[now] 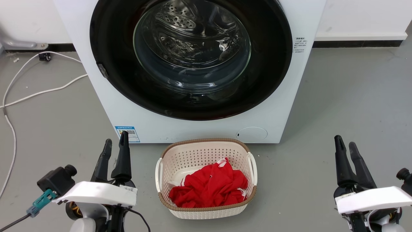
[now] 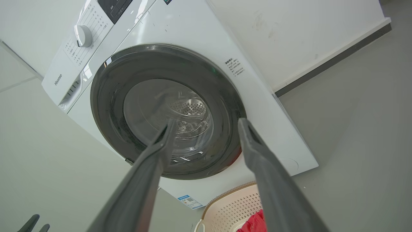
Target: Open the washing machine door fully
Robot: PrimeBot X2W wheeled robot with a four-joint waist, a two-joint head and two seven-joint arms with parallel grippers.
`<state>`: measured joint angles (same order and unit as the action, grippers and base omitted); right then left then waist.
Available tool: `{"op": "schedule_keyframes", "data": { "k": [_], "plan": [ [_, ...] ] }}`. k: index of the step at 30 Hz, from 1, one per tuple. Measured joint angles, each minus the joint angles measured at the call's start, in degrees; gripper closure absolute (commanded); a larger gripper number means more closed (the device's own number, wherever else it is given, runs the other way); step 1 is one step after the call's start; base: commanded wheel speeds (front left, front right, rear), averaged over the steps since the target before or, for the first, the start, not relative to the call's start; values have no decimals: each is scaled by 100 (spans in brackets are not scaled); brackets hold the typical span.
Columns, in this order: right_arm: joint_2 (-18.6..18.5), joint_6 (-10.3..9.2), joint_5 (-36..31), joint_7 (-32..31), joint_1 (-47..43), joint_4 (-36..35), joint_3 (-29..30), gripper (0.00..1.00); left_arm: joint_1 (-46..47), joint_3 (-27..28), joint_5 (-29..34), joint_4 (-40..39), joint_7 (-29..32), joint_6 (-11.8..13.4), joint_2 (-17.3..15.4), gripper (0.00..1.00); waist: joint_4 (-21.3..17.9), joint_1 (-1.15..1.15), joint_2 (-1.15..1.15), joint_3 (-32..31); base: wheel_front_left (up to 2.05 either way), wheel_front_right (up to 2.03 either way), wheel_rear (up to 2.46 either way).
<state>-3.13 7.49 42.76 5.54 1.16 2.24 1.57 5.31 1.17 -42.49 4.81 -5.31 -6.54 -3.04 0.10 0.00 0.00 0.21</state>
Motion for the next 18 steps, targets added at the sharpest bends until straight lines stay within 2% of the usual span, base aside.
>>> {"op": "schedule_keyframes", "data": {
  "k": [18],
  "plan": [
    [3,1,-1734,-73,-132,-368,-42,0,85,-331,1568,42,-297,272,-254,0,-7,0,0,-12,0,0,0]
  ]
}}
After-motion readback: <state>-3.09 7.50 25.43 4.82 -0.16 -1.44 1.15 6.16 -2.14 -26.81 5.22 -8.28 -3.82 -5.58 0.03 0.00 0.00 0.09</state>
